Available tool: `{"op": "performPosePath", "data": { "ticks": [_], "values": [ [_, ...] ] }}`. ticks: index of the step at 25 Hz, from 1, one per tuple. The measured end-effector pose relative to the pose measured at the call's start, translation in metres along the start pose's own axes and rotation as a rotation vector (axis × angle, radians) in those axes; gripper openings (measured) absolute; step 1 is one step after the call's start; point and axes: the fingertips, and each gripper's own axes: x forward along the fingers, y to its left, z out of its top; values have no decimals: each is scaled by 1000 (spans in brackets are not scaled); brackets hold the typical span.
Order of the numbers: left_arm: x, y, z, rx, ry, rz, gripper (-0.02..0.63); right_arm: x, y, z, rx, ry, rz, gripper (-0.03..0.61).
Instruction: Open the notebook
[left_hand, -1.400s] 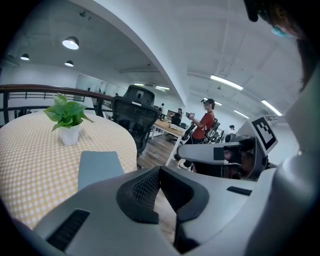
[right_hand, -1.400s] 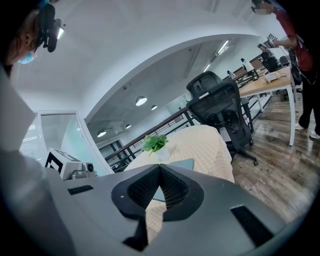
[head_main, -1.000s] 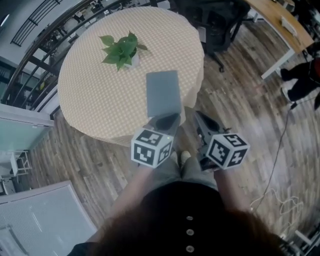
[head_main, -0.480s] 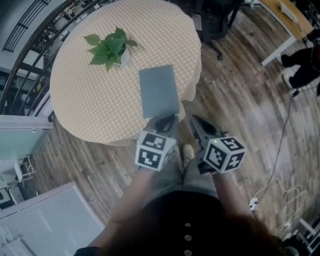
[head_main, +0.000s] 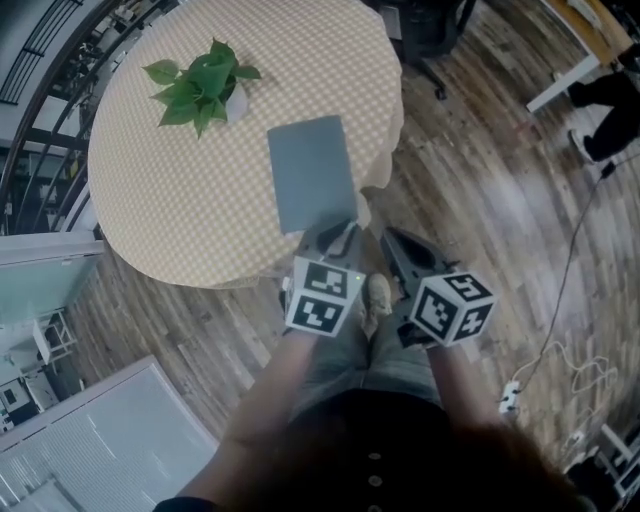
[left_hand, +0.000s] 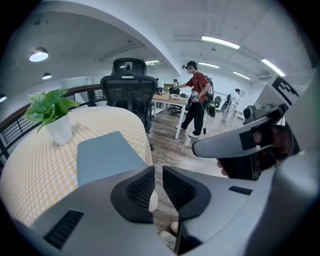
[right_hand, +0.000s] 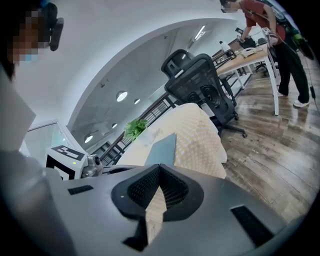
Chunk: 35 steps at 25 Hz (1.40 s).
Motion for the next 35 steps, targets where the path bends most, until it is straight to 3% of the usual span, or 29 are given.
{"op": "performPosePath", "data": {
  "ticks": [7,18,30,35],
  "values": [
    [18,12,-4,117,52,67,141,6,-9,-11,37,16,1,11],
    [41,14,-9,445,147,192,164,9,-16,-27,83,47,17,11],
    [49,17,-11,472,182,203,153,9,-26,-22,103,36,11,11],
    [50,14,-12,466,178,196,118,10,-25,-19,106,27,18,11]
  ]
}}
